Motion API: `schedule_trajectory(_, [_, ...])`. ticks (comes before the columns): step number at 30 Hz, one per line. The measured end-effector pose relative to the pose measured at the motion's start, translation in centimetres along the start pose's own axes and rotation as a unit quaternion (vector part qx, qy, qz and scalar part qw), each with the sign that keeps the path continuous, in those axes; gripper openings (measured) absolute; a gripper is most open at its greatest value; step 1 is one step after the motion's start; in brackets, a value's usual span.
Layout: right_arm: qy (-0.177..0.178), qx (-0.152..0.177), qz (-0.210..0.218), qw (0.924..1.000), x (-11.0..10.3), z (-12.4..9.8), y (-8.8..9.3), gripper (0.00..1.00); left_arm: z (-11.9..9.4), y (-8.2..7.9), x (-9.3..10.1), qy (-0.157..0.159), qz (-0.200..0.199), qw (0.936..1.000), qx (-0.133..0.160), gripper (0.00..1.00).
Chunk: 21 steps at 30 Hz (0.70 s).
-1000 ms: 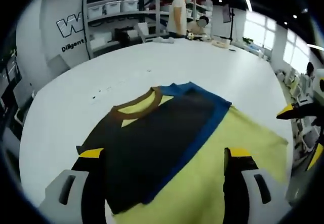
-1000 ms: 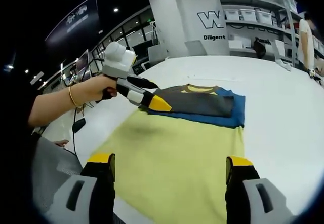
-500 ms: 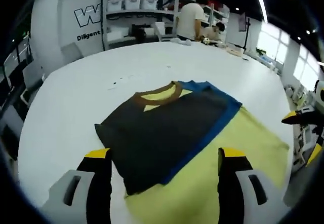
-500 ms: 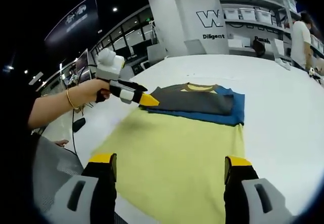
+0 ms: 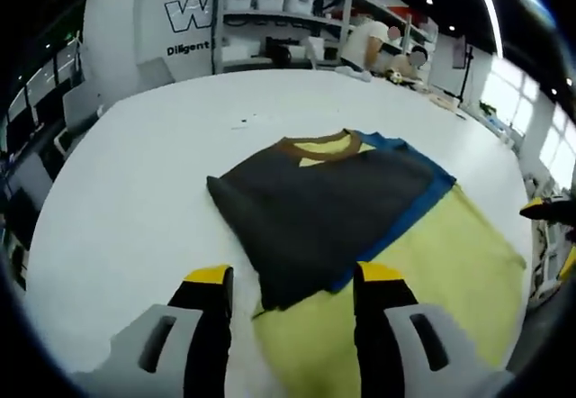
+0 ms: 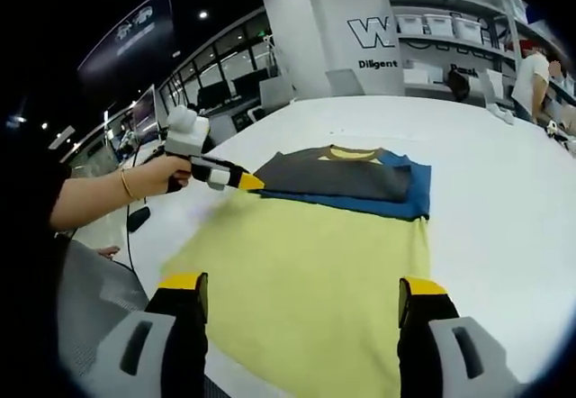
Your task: Fold the garment on the visible template until the final outline fits inside the template.
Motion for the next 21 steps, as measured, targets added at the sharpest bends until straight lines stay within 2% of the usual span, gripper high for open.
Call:
schedule_trajectory(3, [0.002, 0.002, 0.002, 1.0000, 0.1, -0.1, 0.0, 0.85, -0.1, 0.3, -0.2, -0.003, -0.005, 1.0000, 0.002, 0.37])
schedule_trajectory(5, [0.004, 0.003, 0.002, 1.0000, 0.2, -0.1, 0.0, 0.85, -0.1, 0.7, -0.4, -0.004, -0.009, 0.9999, -0.014, 0.30])
schedule_trajectory(8, [0.005, 0.004, 0.004, 1.0000, 0.2, -0.1, 0.0, 0.84, -0.1, 1.1, -0.5, -0.005, -0.016, 0.9997, -0.015, 0.24])
schedule_trajectory(12, [0.007, 0.002, 0.005, 1.0000, 0.3, -0.1, 0.0, 0.83, -0.3, 1.6, -0.6, -0.008, -0.010, 0.9999, -0.011, 0.06])
schedule_trajectory(21, [0.009, 0.003, 0.005, 0.9999, 0.4, -0.2, 0.0, 0.82, -0.3, 2.1, -1.1, -0.013, -0.010, 0.9998, -0.010, 0.03])
Point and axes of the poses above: the point that each gripper's makers call its tool centre point, and the gripper's own axes: z roughly forward along the fingers, x roughly to its right, y roughly out of its underside, the point moved 10 cm from there along -z, roughly backward along the fingers, and after that the axes turned 4 degrees about -x, right-handed, at the moved point
